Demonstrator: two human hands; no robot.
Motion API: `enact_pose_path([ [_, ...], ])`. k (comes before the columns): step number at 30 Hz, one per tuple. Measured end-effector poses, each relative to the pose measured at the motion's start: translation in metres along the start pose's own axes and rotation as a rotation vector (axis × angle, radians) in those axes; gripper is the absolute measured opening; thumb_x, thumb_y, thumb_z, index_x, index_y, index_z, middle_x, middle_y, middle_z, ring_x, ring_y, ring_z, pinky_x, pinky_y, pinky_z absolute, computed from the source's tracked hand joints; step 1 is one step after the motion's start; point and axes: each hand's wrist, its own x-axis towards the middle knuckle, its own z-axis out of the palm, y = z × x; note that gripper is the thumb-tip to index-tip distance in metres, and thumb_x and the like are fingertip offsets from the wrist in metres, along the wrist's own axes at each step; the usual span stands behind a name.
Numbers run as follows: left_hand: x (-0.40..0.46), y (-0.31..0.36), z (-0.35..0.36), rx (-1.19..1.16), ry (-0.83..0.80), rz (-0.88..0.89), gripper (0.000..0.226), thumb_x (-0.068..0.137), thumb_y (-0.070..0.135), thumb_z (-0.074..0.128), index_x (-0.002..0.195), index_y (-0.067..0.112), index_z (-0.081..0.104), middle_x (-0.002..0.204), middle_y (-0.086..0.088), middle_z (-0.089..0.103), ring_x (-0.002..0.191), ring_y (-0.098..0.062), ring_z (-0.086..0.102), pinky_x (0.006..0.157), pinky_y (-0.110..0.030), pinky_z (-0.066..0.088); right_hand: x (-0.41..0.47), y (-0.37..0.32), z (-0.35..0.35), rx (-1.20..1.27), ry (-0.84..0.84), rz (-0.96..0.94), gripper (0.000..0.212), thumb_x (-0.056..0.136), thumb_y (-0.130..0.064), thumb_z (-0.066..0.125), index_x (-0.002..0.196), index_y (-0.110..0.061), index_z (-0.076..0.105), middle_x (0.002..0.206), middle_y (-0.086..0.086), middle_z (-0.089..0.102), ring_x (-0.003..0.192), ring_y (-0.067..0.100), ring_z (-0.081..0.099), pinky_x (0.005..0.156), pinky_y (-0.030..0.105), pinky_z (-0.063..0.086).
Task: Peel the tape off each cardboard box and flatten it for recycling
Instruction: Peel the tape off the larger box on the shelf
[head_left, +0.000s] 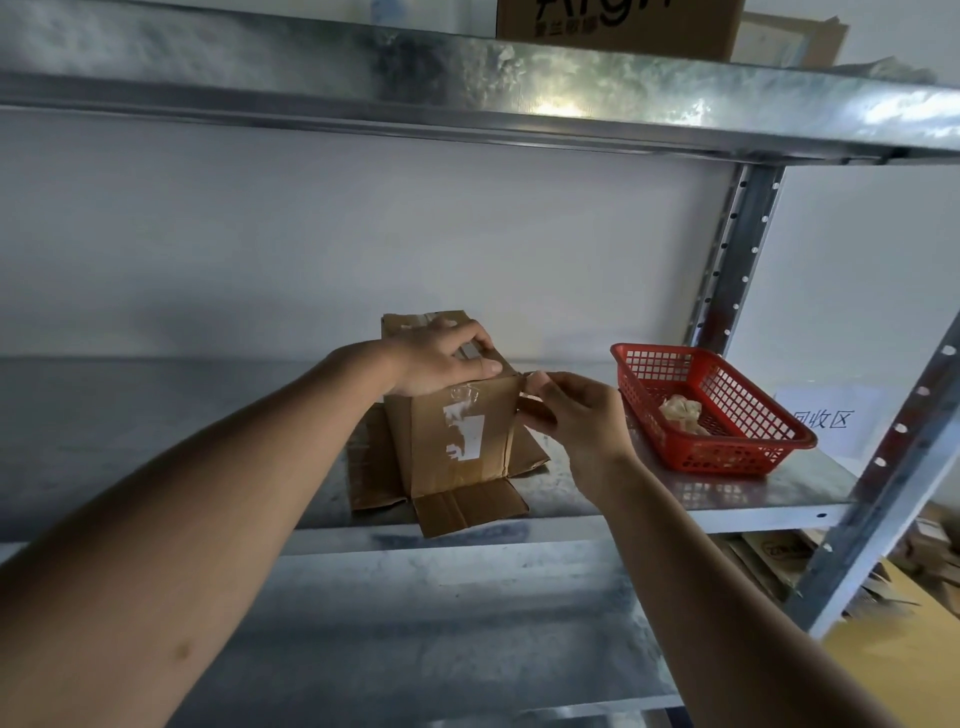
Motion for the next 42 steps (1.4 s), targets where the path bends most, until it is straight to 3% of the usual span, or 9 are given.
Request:
enact_pose_path([
  [5, 0.000, 0.000, 0.000, 0.003, 0.000, 0.002, 0.046, 0.093, 0.076, 0.048, 0.130, 0.048, 0.052, 0.125, 0.004, 0.040, 0.129, -0.027, 0.045, 0.109, -0.048, 0.036, 0.002, -0.001, 0.003, 0.101, 0.076, 0.141, 0.017, 0.097, -0.009, 0.071, 0.107, 0.004, 0.074, 0.097, 0.017, 0.079, 0.091, 0.029, 0.079, 0.073, 0.032, 0.065],
  [10, -0.001, 0.000, 0.000, 0.007, -0.005, 0.006, 0.047, 0.093, 0.077, 0.046, 0.131, 0.050, 0.050, 0.125, 0.004, 0.038, 0.129, -0.028, 0.044, 0.105, -0.045, 0.037, 0.006, -0.002, 0.003, 0.069, 0.074, 0.099, 0.040, 0.087, 0.001, 0.080, 0.118, -0.019, 0.066, 0.092, 0.013, 0.080, 0.087, 0.025, 0.079, 0.072, 0.029, 0.063],
  [16, -0.001, -0.001, 0.000, -0.001, -0.011, 0.020, 0.047, 0.094, 0.075, 0.047, 0.132, 0.048, 0.051, 0.122, 0.004, 0.038, 0.127, -0.028, 0.045, 0.109, -0.049, 0.039, 0.007, 0.002, 0.007, -0.040, 0.160, 0.004, 0.011, 0.087, -0.004, 0.080, 0.091, -0.013, 0.080, 0.079, 0.004, 0.079, 0.068, 0.014, 0.075, 0.063, 0.021, 0.061],
  [22, 0.003, -0.005, 0.000, -0.014, -0.007, 0.038, 0.051, 0.090, 0.080, 0.046, 0.130, 0.049, 0.050, 0.117, 0.007, 0.039, 0.119, -0.023, 0.048, 0.103, -0.046, 0.040, 0.013, -0.001, 0.012, -0.248, 0.095, -0.105, 0.035, 0.099, 0.008, 0.059, 0.117, -0.016, 0.078, 0.104, -0.011, 0.076, 0.087, 0.007, 0.071, 0.080, 0.020, 0.059],
  [26, 0.002, -0.012, -0.002, -0.086, -0.041, 0.086, 0.059, 0.081, 0.086, 0.050, 0.129, 0.051, 0.052, 0.123, 0.015, 0.046, 0.122, -0.018, 0.048, 0.099, -0.041, 0.041, 0.014, -0.002, 0.006, -0.128, 0.067, -0.078, 0.038, 0.096, 0.004, 0.067, 0.126, -0.020, 0.072, 0.097, 0.000, 0.075, 0.086, 0.010, 0.073, 0.080, 0.023, 0.060],
  [30, -0.001, -0.014, -0.006, -0.205, -0.107, 0.159, 0.053, 0.076, 0.083, 0.063, 0.121, 0.054, 0.058, 0.121, 0.032, 0.051, 0.116, 0.009, 0.048, 0.090, -0.027, 0.039, 0.010, 0.002, 0.004, -0.063, 0.029, 0.027, 0.010, 0.098, -0.015, 0.070, 0.106, -0.016, 0.076, 0.093, 0.002, 0.079, 0.090, 0.020, 0.074, 0.081, 0.032, 0.061],
  [33, 0.001, -0.012, -0.008, -0.233, -0.089, 0.194, 0.049, 0.075, 0.073, 0.072, 0.118, 0.051, 0.063, 0.105, 0.046, 0.052, 0.103, 0.026, 0.046, 0.085, -0.019, 0.035, 0.008, 0.002, 0.004, -0.022, -0.011, 0.088, 0.020, 0.099, -0.018, 0.068, 0.114, -0.006, 0.074, 0.105, 0.015, 0.078, 0.103, 0.036, 0.074, 0.093, 0.047, 0.059],
  [38, 0.005, -0.005, -0.010, -0.115, -0.060, 0.135, 0.049, 0.080, 0.077, 0.068, 0.123, 0.057, 0.058, 0.123, 0.032, 0.051, 0.123, -0.009, 0.047, 0.095, -0.035, 0.040, 0.006, -0.003, 0.005, 0.003, 0.090, -0.014, 0.009, 0.098, 0.002, 0.066, 0.102, 0.005, 0.073, 0.098, 0.024, 0.076, 0.093, 0.036, 0.077, 0.075, 0.038, 0.065],
  [42, 0.005, 0.003, -0.003, -0.107, -0.088, 0.113, 0.049, 0.078, 0.084, 0.058, 0.124, 0.070, 0.048, 0.132, 0.032, 0.042, 0.123, -0.009, 0.041, 0.084, -0.028, 0.035, 0.003, 0.000, 0.005, 0.089, 0.167, 0.024, 0.010, 0.099, 0.003, 0.064, 0.096, 0.003, 0.073, 0.089, 0.019, 0.077, 0.083, 0.029, 0.078, 0.067, 0.033, 0.063],
])
